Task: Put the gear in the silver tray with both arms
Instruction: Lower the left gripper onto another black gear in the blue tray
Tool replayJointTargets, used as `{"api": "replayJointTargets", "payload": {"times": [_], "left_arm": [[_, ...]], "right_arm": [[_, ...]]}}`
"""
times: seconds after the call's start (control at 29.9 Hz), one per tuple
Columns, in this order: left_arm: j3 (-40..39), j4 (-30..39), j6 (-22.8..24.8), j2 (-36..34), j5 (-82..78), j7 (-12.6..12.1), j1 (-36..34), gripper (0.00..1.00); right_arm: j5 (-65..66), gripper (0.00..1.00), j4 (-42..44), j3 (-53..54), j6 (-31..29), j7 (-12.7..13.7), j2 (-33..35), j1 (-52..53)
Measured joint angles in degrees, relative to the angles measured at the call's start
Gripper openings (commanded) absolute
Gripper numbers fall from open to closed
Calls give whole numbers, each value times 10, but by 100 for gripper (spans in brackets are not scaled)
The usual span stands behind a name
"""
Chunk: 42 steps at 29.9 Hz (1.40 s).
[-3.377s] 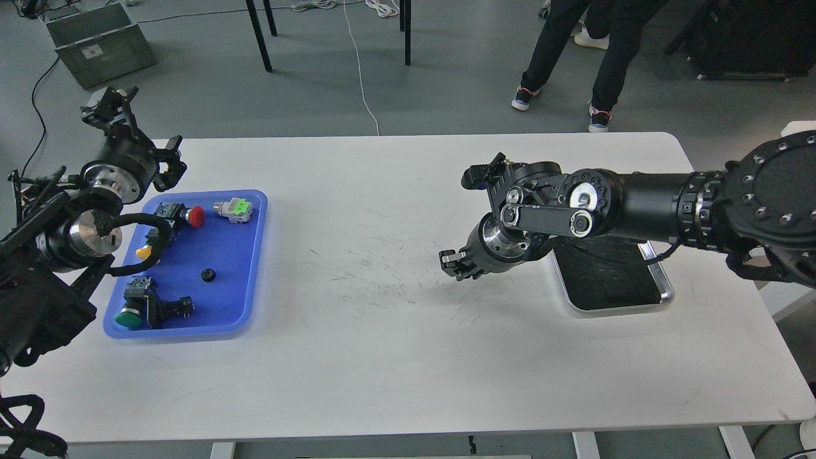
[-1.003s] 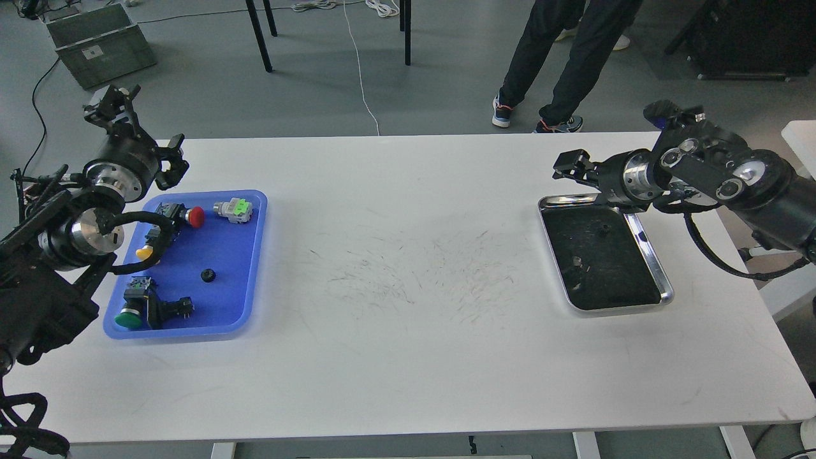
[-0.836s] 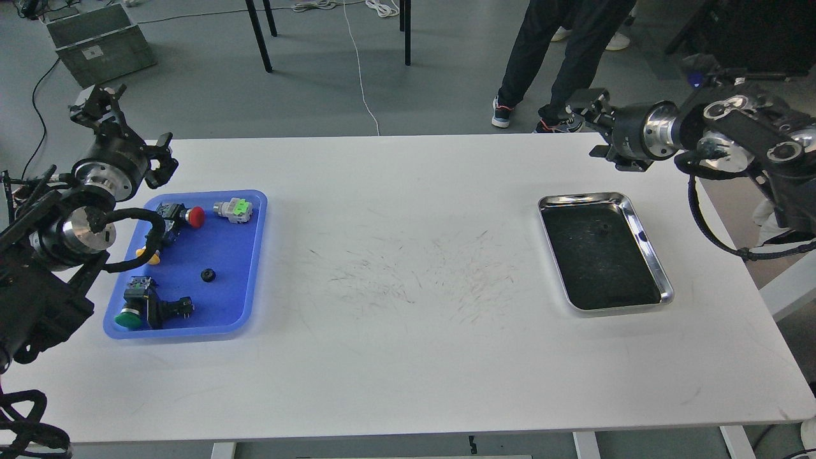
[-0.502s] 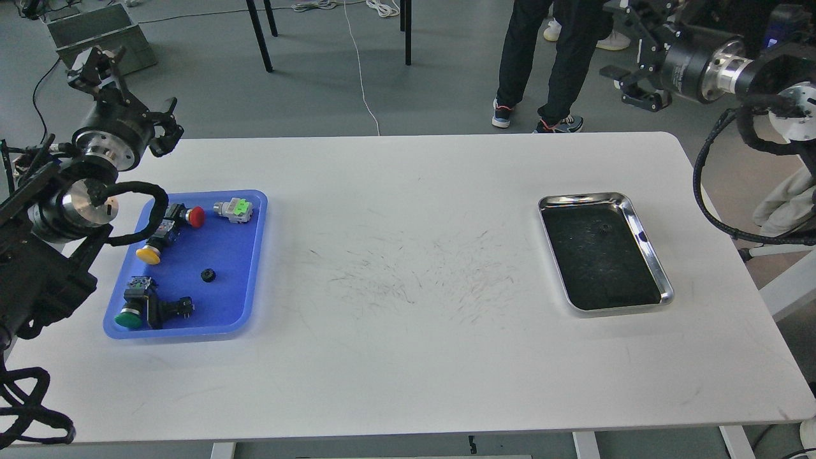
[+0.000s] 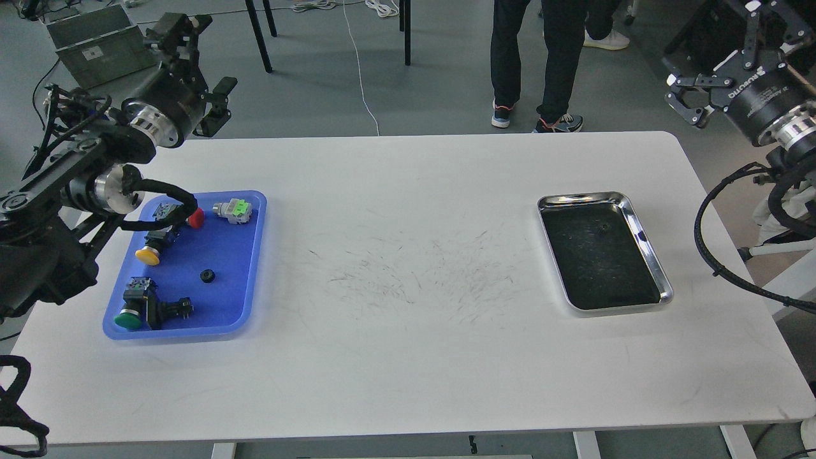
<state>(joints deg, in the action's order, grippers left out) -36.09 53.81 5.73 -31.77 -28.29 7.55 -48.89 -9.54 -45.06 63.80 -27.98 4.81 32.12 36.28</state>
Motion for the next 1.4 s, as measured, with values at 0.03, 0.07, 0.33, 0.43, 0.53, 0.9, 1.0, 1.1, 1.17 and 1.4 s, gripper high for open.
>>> {"api": "replayJointTargets", "payload": {"times": [0.03,0.07,0.33,0.43,0.53,0.9,1.0,1.1,1.17,1.4], "left_arm": [[11,13,0,-13,-21,0,1,98],[21,24,0,-24,-41,0,3,98],[138,88,1,-140,-272,49,13,98],[184,133,1,-195,-351,58,15,98],[221,178,1,-243,-432,59,17,98],[280,171,-3,-236,-670,60,39,95],[281,144,-4,-202,-703,64,52,95],[281,112,-9,-174,-723,79,64,94],[281,94,-12,-162,-726,87,67,93],[281,34,-20,-130,-729,109,69,90]], "right_arm": [[-18,97,0,1,0,0,0,-14],[-30,97,0,2,0,-1,0,-25],[-50,97,-3,-11,0,-17,-18,-89],[-49,97,-5,-17,0,-17,-20,-94],[-47,97,-2,-18,0,-17,-20,-94],[-46,97,2,-18,0,-17,-21,-91],[-45,97,2,-18,0,-17,-21,-91],[-44,97,2,-18,0,-17,-20,-91],[-44,97,2,-18,0,-17,-20,-90],[-44,97,3,-17,0,-18,-18,-94]]}}
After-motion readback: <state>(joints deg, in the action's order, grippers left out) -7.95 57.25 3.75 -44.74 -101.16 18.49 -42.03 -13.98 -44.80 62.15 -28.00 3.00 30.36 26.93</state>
